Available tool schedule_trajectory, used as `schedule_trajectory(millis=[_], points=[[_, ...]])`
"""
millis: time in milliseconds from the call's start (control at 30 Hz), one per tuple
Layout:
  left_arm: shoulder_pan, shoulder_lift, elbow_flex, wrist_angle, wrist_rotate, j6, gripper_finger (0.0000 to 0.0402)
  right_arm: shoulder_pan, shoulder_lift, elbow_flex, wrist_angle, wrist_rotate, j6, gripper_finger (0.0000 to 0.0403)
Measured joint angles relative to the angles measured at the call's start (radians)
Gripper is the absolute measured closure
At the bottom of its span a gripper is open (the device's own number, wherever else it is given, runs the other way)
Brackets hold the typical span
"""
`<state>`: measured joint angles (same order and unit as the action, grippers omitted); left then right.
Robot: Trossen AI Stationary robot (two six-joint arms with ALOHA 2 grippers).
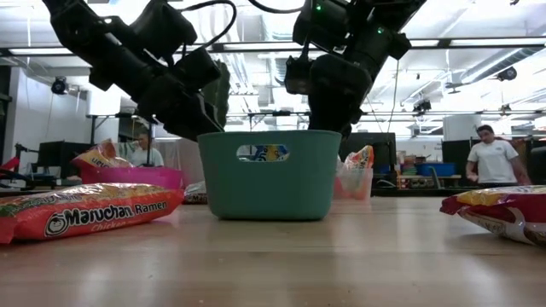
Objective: Sort Maruchan noodles
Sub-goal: Put the blue noodle pack into the green bin
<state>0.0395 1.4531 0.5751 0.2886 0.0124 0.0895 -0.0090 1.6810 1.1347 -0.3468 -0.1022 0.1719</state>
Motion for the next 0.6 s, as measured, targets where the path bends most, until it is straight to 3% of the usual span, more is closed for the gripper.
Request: schedule_trajectory(millis=[267,600], points=[[0.018,0.065,-0.002,0.052,0.000,0.011,0.0238,0.000,0.000,0.000,0.007,-0.001,-0.018,0.0381],[0.050,0.073,-0.002,0.094,-0.026,0.026,0.0240,0.000,-0.008,0.000,0.015,0.030,-0.087,0.0394]])
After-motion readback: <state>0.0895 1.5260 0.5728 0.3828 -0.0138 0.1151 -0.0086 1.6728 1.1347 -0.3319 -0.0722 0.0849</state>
